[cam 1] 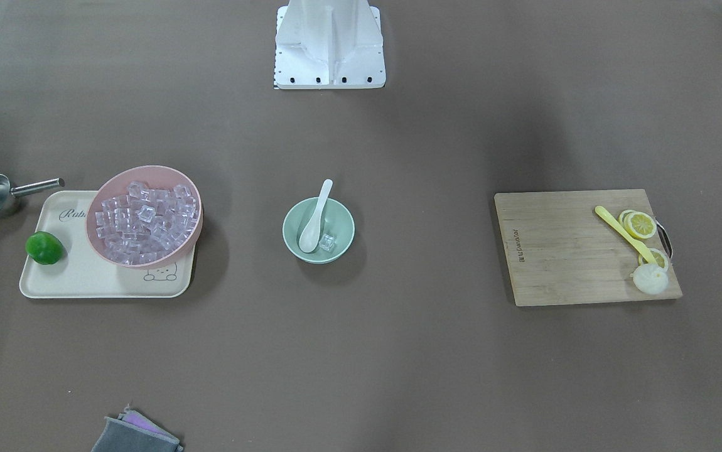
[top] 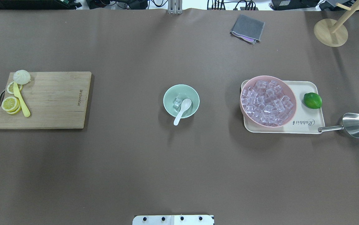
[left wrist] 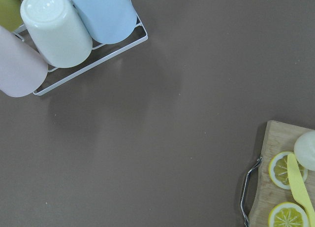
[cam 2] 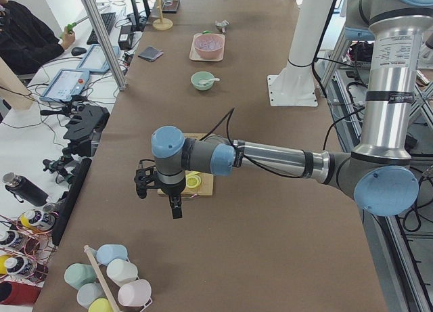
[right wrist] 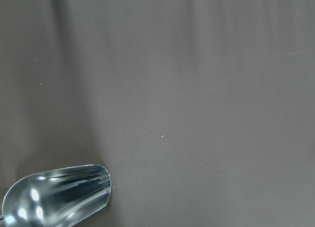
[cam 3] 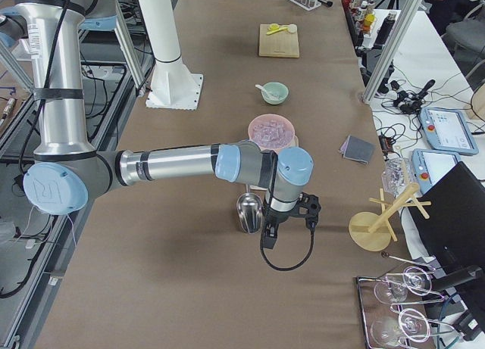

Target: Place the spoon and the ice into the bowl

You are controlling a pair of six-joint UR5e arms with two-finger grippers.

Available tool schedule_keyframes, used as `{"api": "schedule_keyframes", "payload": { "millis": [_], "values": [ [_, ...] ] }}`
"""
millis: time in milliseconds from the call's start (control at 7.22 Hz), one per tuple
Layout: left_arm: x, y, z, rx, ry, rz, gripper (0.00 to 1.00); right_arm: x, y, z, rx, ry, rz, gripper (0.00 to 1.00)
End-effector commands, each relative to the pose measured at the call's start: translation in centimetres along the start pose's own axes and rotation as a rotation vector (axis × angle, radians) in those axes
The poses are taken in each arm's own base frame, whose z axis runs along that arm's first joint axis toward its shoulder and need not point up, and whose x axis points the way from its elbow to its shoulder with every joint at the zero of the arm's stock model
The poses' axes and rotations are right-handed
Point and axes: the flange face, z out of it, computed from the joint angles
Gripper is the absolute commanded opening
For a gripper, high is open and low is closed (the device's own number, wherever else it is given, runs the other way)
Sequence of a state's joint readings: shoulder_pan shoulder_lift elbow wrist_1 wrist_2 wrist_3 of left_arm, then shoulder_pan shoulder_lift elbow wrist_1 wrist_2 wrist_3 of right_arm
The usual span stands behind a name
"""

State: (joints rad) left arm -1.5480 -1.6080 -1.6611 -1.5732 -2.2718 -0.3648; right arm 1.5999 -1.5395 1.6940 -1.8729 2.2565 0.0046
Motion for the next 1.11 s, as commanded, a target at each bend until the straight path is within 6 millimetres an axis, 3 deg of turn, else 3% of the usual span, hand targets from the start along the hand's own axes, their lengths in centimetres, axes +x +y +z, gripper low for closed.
{"api": "schedule_keyframes", "payload": {
  "millis": [0, 969],
  "values": [
    [0.02, -0.05, 0.01, 0.000, 0.000, 0.000, 0.98, 0.03, 0.01, 0.03, 0.000, 0.000, 0.000, 1.00],
    [0.58, -0.48, -0.29, 0.006, 0.002, 0.009, 0.98, -0.08, -0.06, 0.01, 0.001, -0.009, 0.002, 1.00]
  ]
}}
